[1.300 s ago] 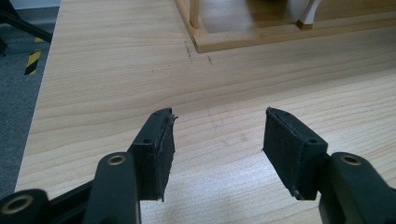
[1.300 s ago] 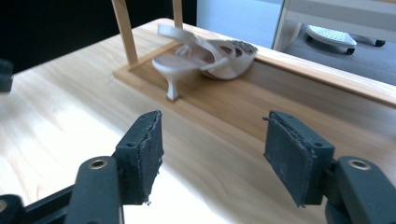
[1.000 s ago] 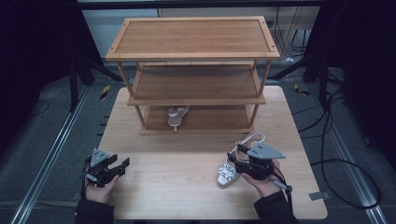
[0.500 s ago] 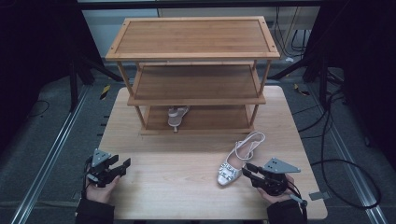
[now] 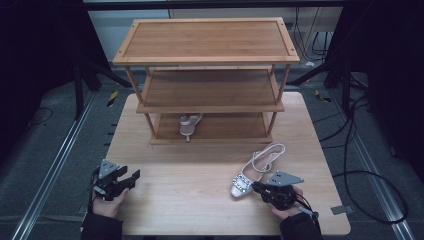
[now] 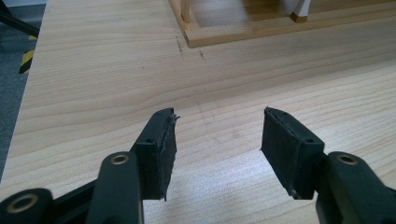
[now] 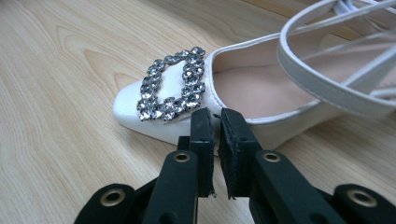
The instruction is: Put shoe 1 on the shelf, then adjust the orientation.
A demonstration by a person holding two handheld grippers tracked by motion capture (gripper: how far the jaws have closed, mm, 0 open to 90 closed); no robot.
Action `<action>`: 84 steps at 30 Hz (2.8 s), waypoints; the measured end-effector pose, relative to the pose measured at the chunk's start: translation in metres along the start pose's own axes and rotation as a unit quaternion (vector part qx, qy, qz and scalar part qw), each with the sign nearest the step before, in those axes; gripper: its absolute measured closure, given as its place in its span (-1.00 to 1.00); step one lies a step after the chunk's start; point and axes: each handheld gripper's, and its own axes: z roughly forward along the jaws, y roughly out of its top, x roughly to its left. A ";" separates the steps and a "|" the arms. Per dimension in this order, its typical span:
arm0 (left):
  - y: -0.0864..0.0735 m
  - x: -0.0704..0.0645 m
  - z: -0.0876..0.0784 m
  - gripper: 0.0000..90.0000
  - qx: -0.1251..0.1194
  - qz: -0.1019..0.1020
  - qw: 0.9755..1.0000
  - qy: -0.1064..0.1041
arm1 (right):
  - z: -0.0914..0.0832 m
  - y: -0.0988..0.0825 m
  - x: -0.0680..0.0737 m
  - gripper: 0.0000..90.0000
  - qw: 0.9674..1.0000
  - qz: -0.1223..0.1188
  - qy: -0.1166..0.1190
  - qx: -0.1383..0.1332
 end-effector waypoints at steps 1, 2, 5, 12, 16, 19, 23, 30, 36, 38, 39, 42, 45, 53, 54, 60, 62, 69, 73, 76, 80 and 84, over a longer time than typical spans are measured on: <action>0.000 0.000 0.000 -0.03 0.000 0.000 1.000 0.000 | 0.003 0.001 0.002 0.89 1.000 0.002 0.008 -0.003; 0.000 0.000 0.000 -0.03 0.000 0.000 1.000 -0.001 | 0.003 0.001 0.002 0.89 1.000 0.002 0.008 -0.003; 0.000 0.000 0.000 -0.03 -0.001 -0.002 1.000 -0.002 | 0.018 0.011 0.012 0.91 1.000 -0.004 0.023 -0.006; -0.001 0.004 0.000 -0.03 -0.001 -0.003 1.000 -0.003 | 0.043 0.026 0.029 0.87 1.000 -0.008 0.011 -0.012; -0.001 0.004 0.000 -0.02 -0.002 -0.006 1.000 -0.001 | 0.051 0.032 0.034 0.85 1.000 0.005 0.000 -0.020; -0.001 0.004 0.000 -0.02 -0.002 -0.004 1.000 -0.002 | 0.052 0.033 0.036 0.70 1.000 0.011 0.002 -0.023; -0.001 0.004 -0.001 -0.03 -0.003 -0.003 1.000 -0.002 | 0.034 0.043 0.045 0.31 0.997 0.014 0.039 -0.068; 0.000 0.004 0.000 -0.03 -0.002 -0.004 1.000 -0.004 | -0.001 0.059 0.035 -0.05 0.993 0.010 0.011 -0.115; -0.001 0.004 -0.001 -0.03 -0.003 -0.004 1.000 -0.005 | -0.024 0.060 0.012 -0.28 0.993 0.025 -0.022 -0.111; 0.000 0.004 -0.001 -0.03 -0.004 -0.004 1.000 -0.004 | -0.030 0.058 0.006 -0.36 0.993 0.032 -0.029 -0.111; 0.000 0.004 -0.001 -0.03 -0.004 -0.004 1.000 -0.003 | -0.032 0.057 0.003 -0.41 0.993 0.034 -0.033 -0.110; -0.001 0.004 0.000 -0.03 -0.002 -0.003 1.000 -0.003 | -0.037 0.053 -0.004 -0.54 0.993 0.045 -0.039 -0.101; 0.000 0.003 -0.001 -0.03 -0.004 -0.002 1.000 -0.002 | -0.040 0.047 -0.008 -0.62 0.992 0.053 -0.044 -0.106; 0.000 0.003 0.000 -0.03 0.000 -0.001 1.000 0.000 | -0.048 0.024 -0.018 -0.76 0.995 0.042 -0.038 -0.084; 0.000 0.004 0.001 -0.03 0.000 0.000 1.000 -0.001 | -0.048 0.021 -0.020 -0.76 0.996 0.032 -0.035 -0.074; 0.000 0.004 0.000 -0.03 -0.001 -0.002 1.000 -0.001 | -0.035 0.008 -0.025 -0.72 0.999 0.017 -0.024 -0.017; 0.000 0.004 0.000 -0.03 0.000 -0.003 1.000 -0.001 | -0.030 0.005 -0.028 -0.70 0.999 0.015 -0.029 0.000; 0.000 0.003 0.000 -0.02 0.000 0.000 1.000 -0.001 | -0.021 0.000 -0.027 -0.40 0.999 0.001 -0.024 0.026; 0.000 0.003 0.000 -0.02 -0.001 -0.001 1.000 -0.002 | -0.027 -0.002 -0.025 -0.14 0.999 0.005 -0.024 0.025; 0.000 0.003 -0.001 -0.02 -0.002 -0.002 1.000 -0.002 | -0.029 -0.004 -0.019 -0.11 0.999 0.001 -0.028 0.024; 0.000 0.003 -0.001 -0.02 -0.002 -0.001 1.000 -0.002 | -0.030 -0.004 -0.014 -0.15 0.999 0.004 -0.033 0.031; 0.000 0.003 0.000 -0.02 -0.001 -0.001 1.000 -0.002 | -0.019 -0.004 -0.015 -0.30 0.999 -0.001 -0.019 0.045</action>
